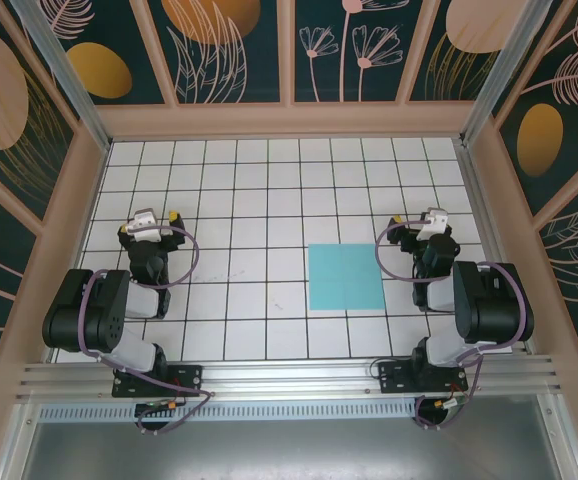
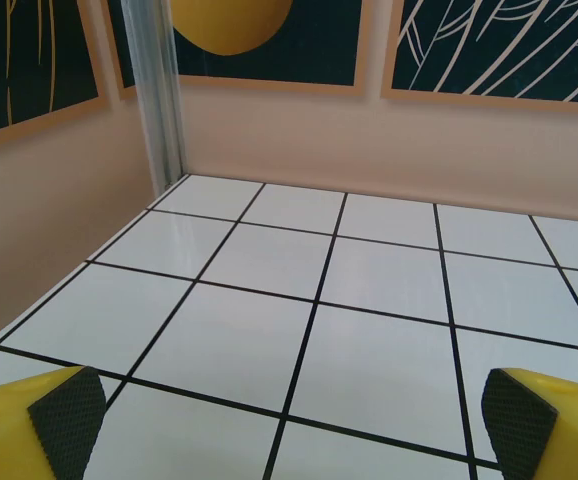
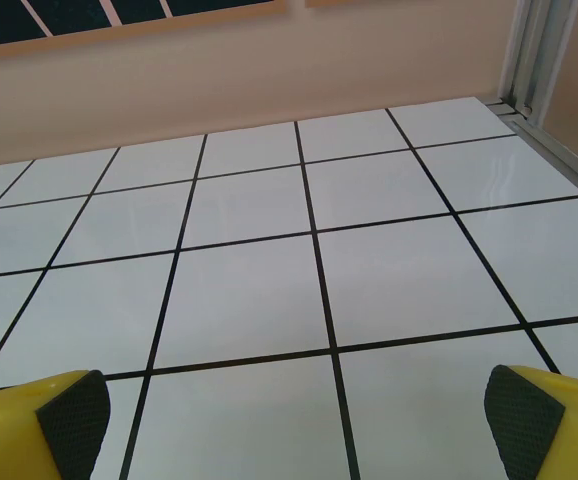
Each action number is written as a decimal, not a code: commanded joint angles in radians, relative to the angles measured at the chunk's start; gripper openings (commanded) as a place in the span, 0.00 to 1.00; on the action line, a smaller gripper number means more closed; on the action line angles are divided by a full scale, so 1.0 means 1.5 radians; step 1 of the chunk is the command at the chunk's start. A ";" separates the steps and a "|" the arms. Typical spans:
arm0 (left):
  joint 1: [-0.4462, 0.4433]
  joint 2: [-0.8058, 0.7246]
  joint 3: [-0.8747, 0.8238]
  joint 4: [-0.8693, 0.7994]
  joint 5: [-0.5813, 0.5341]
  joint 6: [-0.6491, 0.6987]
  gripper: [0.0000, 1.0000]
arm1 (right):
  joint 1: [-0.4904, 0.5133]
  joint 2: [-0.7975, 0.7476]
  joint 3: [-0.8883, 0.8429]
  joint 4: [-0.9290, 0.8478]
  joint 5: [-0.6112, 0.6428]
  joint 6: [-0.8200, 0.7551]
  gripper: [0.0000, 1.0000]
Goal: Fold a paper plane with a square sheet of paper (fold left side to right side)
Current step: Pick up the square sheet of paper from the center of the table.
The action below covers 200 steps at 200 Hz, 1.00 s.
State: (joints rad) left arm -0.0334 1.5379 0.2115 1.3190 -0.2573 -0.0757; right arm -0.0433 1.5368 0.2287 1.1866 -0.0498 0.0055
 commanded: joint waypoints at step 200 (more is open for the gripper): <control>-0.333 -0.165 0.283 -0.562 0.172 0.060 0.98 | 0.059 -0.298 0.277 -0.794 0.062 0.258 0.99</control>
State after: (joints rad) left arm -0.4160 1.2480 0.5602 0.6849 -0.0814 -0.0326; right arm -0.0135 1.0969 0.5594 0.3950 0.0349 0.2653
